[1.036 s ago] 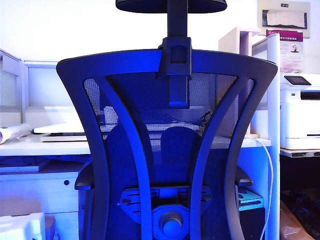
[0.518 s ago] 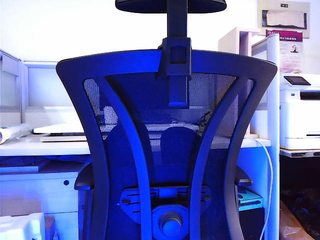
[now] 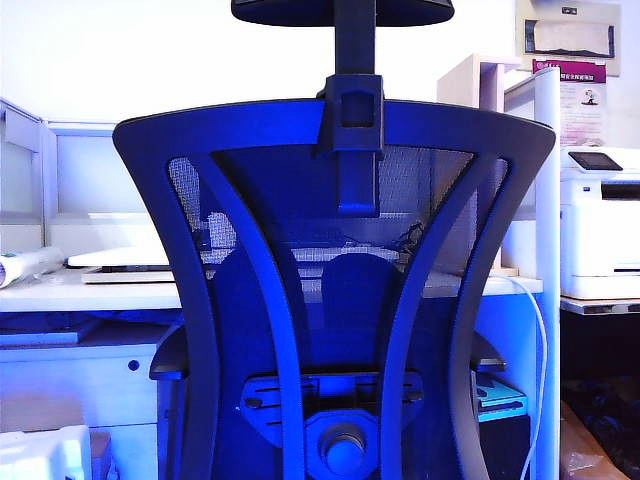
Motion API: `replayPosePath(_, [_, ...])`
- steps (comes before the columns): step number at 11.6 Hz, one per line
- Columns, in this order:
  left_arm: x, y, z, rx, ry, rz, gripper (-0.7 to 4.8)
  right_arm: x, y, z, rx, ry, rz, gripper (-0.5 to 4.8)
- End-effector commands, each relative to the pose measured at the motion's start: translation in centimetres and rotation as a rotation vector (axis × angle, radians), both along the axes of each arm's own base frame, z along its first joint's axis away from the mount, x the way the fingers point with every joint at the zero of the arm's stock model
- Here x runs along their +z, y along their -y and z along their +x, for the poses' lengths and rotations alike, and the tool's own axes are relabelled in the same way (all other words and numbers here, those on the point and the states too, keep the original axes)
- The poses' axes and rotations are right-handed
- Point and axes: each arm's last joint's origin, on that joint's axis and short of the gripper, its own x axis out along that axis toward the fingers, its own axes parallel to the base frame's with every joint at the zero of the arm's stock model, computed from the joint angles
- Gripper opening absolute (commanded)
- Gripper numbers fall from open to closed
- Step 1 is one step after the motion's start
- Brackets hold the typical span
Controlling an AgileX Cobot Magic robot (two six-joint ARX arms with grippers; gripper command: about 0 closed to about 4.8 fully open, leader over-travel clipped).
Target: Pull out the black chair under the table.
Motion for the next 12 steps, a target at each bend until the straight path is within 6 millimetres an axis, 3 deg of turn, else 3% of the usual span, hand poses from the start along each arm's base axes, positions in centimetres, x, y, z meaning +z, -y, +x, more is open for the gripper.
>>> replayPosePath(1, [0.0, 0.0, 0.0, -0.002, 0.004, 0.007, 0.25, -4.0, 4.9, -1.3, -0.109, -0.021, 0.054, 2.09])
replayPosePath(2, [-0.4, 0.0, 0.1, 0.002, -0.036, 0.007, 0.24, -4.9, 5.4, -2.2, -0.144, 0.011, 0.026, 1.47])
replayPosePath(3, [-0.9, -0.2, 0.3, 0.057, -0.089, -0.001, 0.24, -5.9, 5.6, -3.0, -0.155, 0.029, 0.030, 1.44])
replayPosePath(4, [-1.8, -0.5, 0.5, 0.177, -0.166, 0.062, 0.25, -9.3, 5.8, -5.4, -0.224, 0.102, 0.037, -0.06])
replayPosePath(8, [-3.0, -0.7, 0.6, 0.253, -0.290, 0.070, 0.24, -13.1, 6.1, -6.8, -0.318, 0.095, 0.087, -0.06])
replayPosePath(12, [-4.2, -0.7, 0.5, 0.255, -0.419, 0.104, 0.20, -15.1, 6.1, -6.5, -0.324, 0.010, 0.050, -0.06])
